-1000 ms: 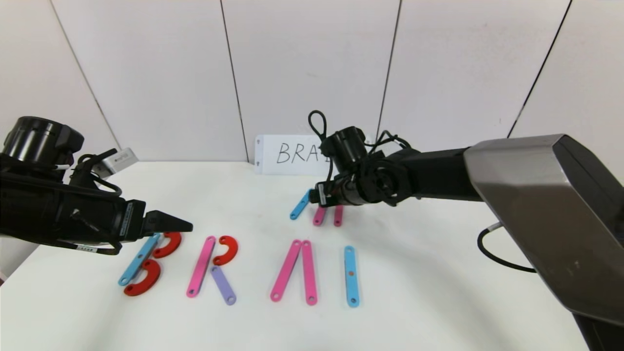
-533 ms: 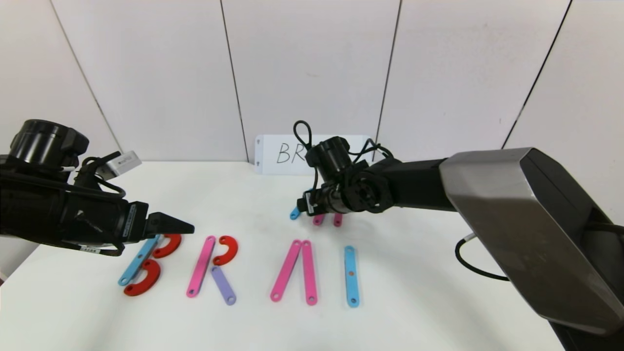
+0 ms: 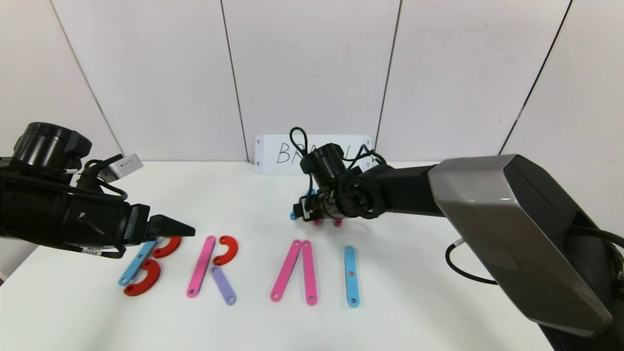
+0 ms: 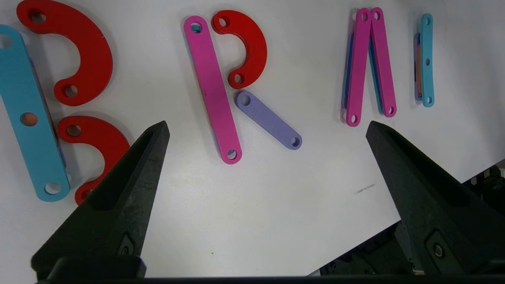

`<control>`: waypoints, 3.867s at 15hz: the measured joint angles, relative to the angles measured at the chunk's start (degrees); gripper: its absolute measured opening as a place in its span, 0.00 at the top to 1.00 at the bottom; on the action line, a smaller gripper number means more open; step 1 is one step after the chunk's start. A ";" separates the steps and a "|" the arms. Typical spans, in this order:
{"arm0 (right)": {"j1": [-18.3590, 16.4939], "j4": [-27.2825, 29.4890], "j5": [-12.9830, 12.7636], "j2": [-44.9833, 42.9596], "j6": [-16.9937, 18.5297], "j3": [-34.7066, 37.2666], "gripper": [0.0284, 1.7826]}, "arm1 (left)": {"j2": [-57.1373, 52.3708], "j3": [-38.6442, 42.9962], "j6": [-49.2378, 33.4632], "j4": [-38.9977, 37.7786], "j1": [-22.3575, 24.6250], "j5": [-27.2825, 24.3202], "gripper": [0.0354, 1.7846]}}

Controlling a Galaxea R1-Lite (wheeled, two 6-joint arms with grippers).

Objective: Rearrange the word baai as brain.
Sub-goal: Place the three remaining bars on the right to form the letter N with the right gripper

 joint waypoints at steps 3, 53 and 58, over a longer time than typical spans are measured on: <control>0.11 0.04 0.01 0.71 0.00 -0.66 0.03 | 0.28 0.00 0.05 0.01 0.00 0.00 0.02; -1.93 5.18 -4.10 -29.89 13.49 36.41 0.85 | 1.60 1.55 0.09 -0.85 -1.50 0.07 0.02; -1.90 -2.30 -3.39 -31.68 13.78 44.80 0.85 | 1.90 1.57 0.02 -1.26 -1.56 0.10 0.02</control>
